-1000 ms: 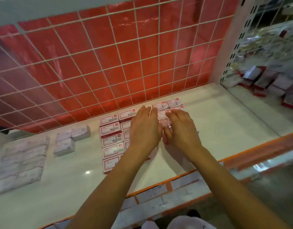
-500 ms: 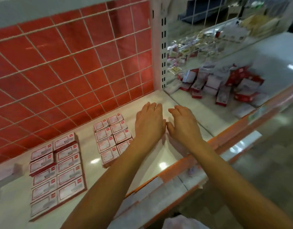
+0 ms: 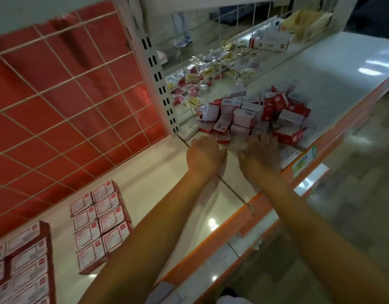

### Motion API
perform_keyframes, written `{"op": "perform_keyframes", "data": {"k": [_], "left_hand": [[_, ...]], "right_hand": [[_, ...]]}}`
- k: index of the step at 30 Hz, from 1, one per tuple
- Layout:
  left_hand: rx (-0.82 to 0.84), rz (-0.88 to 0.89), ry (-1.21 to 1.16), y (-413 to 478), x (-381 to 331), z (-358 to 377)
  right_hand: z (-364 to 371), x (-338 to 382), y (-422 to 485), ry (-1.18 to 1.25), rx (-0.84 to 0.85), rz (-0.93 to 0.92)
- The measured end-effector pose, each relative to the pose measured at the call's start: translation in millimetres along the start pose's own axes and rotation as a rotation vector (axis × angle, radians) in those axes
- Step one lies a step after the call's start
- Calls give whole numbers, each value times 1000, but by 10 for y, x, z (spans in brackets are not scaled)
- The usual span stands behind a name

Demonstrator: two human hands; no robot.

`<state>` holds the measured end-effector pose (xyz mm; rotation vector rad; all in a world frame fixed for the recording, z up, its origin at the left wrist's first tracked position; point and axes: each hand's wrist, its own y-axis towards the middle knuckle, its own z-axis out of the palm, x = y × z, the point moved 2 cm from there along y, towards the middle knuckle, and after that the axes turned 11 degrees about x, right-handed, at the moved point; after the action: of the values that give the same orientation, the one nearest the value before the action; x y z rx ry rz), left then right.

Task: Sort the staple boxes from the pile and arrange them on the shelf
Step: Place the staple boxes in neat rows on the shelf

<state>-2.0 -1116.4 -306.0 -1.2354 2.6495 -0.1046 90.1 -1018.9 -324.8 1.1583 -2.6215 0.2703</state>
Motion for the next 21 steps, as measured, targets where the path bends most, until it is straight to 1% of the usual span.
{"op": "perform_keyframes", "data": {"k": [3, 6, 9, 13, 16, 19, 21], "left_hand": [[-37, -31, -90, 202, -82, 75], [-72, -44, -102, 319, -131, 108], [-75, -71, -167, 397, -175, 66], [-34, -59, -179, 398, -179, 2], [-25, -24, -203, 366, -106, 45], [-7, -63, -211, 281, -25, 96], [13, -71, -258, 171, 39, 82]], "right_hand": [[-29, -43, 96, 53, -1, 82], [-33, -55, 130, 70, 5, 91], [-26, -49, 131, 81, -13, 87], [9, -62, 96, 54, 4, 54], [50, -56, 80, 31, 54, 42], [117, 6, 11, -32, 98, -23], [121, 56, -78, -6, 94, -67]]}}
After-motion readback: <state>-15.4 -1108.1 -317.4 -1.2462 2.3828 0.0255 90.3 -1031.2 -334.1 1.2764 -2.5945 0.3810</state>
